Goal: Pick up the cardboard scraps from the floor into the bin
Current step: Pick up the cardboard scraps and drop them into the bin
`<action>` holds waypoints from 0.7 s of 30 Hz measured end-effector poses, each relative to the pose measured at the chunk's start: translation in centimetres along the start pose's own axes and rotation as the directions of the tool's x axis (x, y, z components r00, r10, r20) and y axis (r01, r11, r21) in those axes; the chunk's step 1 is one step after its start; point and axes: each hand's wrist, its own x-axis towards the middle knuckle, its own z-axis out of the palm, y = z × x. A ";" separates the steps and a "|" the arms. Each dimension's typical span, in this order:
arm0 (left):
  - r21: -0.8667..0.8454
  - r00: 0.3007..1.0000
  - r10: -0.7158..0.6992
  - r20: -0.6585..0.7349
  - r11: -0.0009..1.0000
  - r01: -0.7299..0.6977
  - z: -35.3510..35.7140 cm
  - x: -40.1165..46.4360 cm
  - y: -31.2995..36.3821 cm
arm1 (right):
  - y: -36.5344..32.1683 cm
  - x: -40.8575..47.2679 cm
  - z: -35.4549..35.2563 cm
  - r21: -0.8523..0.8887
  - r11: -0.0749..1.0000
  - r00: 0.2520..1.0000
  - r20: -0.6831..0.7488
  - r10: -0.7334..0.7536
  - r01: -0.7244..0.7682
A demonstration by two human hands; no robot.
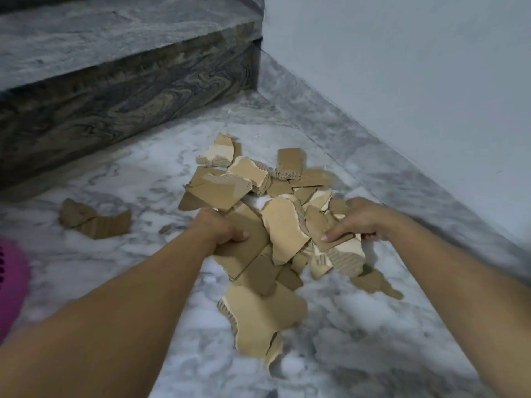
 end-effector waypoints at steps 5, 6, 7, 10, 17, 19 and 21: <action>-0.052 1.000 0.022 0.019 0.998 -0.021 -0.1 -1.9 -1.2 | 1.3 -0.9 0.7 0.210 0.977 1.000 0.000 -0.030 0.029; -0.083 1.000 0.009 0.024 0.997 -0.007 -0.3 -2.7 -1.5 | 1.6 -1.4 0.8 0.229 0.973 0.999 0.003 -0.040 0.039; -0.107 1.000 0.008 0.020 0.994 -0.005 -0.7 -3.7 -1.6 | 1.9 -2.3 0.8 0.231 0.972 0.999 0.002 -0.053 0.051; -0.178 1.000 0.014 -0.013 0.984 -0.016 -2.3 -7.0 -1.5 | 2.0 -5.6 0.5 0.243 0.966 0.996 -0.009 -0.092 0.092; -0.190 0.985 0.081 -0.154 0.976 -0.110 -8.2 -14.6 -0.6 | 0.0 -14.7 -1.6 0.145 0.963 0.958 -0.211 -0.193 0.226; -0.205 0.979 0.087 -0.182 0.971 -0.124 -10.0 -16.7 -0.5 | -1.1 -17.1 -1.8 0.143 0.957 0.949 -0.233 -0.214 0.251; -0.228 0.975 0.084 -0.204 0.965 -0.131 -11.8 -18.6 -0.5 | -2.6 -19.3 -1.8 0.156 0.950 0.948 -0.217 -0.234 0.270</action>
